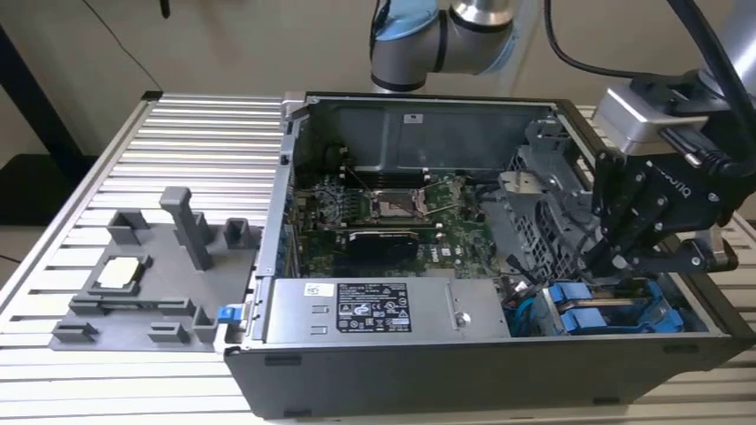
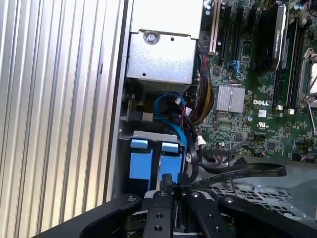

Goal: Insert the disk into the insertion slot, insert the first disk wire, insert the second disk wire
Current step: 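Insert the second disk wire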

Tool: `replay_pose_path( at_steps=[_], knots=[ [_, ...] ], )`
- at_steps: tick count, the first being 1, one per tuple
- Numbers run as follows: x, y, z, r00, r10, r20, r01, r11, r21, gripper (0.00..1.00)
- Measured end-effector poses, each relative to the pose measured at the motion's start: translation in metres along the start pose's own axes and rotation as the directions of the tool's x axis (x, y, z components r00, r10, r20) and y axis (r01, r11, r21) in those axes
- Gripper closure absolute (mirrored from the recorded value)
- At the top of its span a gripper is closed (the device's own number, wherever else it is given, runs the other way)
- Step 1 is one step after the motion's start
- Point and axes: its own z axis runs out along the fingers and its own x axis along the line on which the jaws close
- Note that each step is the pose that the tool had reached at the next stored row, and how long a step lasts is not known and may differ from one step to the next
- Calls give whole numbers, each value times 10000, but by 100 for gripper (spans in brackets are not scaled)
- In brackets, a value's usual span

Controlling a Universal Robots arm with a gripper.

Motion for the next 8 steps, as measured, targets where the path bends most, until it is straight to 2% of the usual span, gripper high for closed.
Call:
replay_pose_path(
  at_steps=[8],
  knots=[
    [136,-91,-4,10000,-3,83,4,10000,-51,84]
  ],
)
